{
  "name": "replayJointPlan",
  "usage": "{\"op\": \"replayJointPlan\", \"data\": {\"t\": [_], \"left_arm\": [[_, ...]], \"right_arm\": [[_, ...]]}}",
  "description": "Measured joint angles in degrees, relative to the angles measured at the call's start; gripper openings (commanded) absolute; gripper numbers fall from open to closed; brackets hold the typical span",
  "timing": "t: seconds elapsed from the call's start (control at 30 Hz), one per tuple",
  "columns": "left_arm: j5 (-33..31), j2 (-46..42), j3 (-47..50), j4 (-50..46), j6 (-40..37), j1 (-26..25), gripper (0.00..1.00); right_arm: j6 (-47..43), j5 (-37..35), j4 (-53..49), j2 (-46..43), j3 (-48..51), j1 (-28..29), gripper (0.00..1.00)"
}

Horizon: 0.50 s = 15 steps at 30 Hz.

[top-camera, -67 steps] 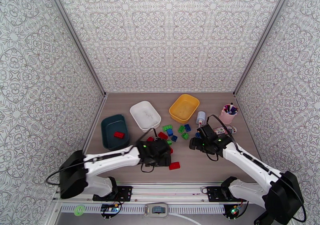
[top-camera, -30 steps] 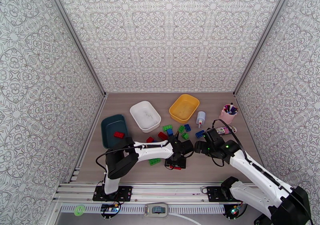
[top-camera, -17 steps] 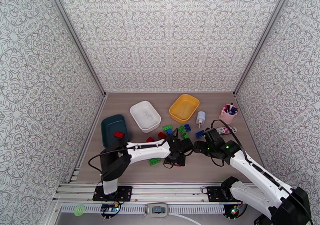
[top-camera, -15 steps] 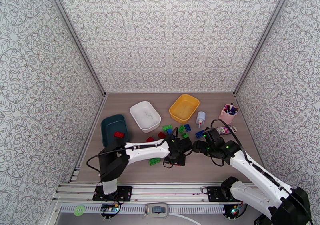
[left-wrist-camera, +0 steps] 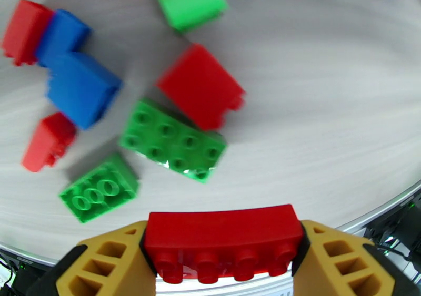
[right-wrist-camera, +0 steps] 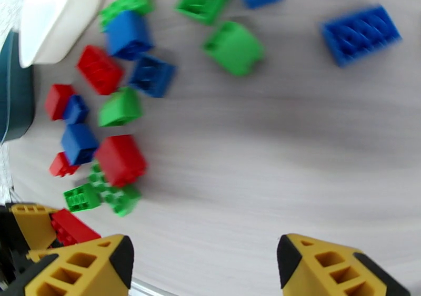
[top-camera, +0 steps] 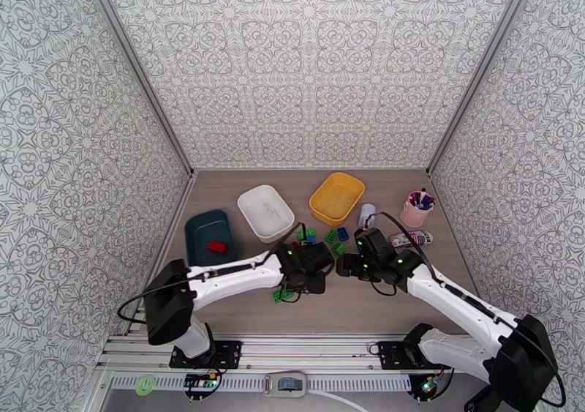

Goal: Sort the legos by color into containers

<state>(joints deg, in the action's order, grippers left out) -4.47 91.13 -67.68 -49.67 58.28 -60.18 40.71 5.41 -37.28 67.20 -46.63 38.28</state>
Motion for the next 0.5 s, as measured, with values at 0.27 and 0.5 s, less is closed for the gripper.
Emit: {"op": "replayJointPlan", "data": {"t": [0.27,0.5], "left_arm": [[-2.71,-11.34,5.64,-2.75,-2.58,11.32,0.51],[-1.79,-27.17,14.51,-3.10,-8.31,34.91,0.53]], "right_arm": [[-0.02,-0.44,1.92,9.03,-9.22,8.55,0.75],[-0.17,-1.29,2.14,15.63,-16.02,13.90,0.75]]}}
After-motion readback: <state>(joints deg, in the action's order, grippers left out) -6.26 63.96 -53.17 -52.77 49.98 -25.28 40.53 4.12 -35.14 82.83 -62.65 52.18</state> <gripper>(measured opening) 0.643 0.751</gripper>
